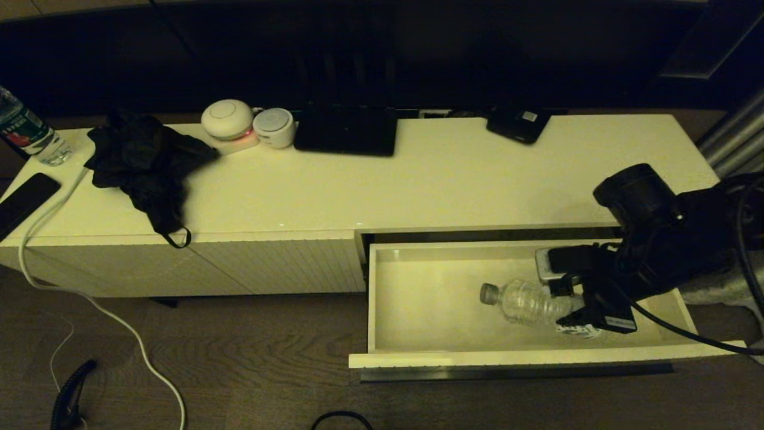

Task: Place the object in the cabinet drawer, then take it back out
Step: Take the mineral water out of the drawer and put it on the table

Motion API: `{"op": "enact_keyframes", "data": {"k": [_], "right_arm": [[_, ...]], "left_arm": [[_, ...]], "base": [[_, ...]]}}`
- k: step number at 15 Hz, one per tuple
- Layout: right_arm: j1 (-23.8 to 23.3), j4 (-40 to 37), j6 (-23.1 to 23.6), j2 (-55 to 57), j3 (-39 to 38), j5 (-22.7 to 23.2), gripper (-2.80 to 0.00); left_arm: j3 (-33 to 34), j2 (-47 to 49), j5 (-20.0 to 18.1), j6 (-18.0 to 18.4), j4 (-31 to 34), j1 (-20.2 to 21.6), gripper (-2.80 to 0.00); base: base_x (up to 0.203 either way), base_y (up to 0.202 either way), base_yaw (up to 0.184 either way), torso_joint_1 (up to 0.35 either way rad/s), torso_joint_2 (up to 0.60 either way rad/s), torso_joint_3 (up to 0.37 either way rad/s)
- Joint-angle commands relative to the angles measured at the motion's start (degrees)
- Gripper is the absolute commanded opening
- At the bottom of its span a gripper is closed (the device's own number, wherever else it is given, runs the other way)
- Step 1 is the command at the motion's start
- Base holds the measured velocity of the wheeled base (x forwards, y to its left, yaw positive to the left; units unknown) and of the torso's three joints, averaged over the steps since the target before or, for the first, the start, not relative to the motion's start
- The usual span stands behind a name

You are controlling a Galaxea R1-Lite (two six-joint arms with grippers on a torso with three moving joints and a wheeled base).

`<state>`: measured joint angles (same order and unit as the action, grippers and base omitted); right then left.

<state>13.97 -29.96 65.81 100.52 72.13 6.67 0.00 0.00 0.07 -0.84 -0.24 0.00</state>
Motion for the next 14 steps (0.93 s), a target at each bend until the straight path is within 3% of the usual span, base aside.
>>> {"op": "enact_keyframes", "data": {"k": [1,7,9,14], "right_arm": [[0.00,0.03,-2.10,-7.13,-1.29,0.15,-2.80],[1.62,8.11,-11.71,-21.88,-6.46,-0.03,-2.80],[1.85,13.54,-20.50,-24.94,-5.88,-1.01,-2.80],[1.82,18.82,-42.87,-26.81,-1.67,-12.05,-2.80]], "left_arm": [[0.09,-0.09,0.01,-0.04,-0.11,0.00,-2.80],[0.02,-0.09,0.01,-0.04,-0.02,0.00,-2.80],[0.00,-0.09,-0.02,-0.04,-0.02,0.00,-2.80],[0.03,-0.09,0.01,-0.04,-0.02,0.00,-2.80]], "base": [[0.000,0.000,0.000,0.000,0.00,0.000],[0.000,0.000,0.000,0.000,0.00,0.000],[0.000,0.000,0.000,0.000,0.00,0.000],[0.000,0.000,0.000,0.000,0.00,0.000]]}}
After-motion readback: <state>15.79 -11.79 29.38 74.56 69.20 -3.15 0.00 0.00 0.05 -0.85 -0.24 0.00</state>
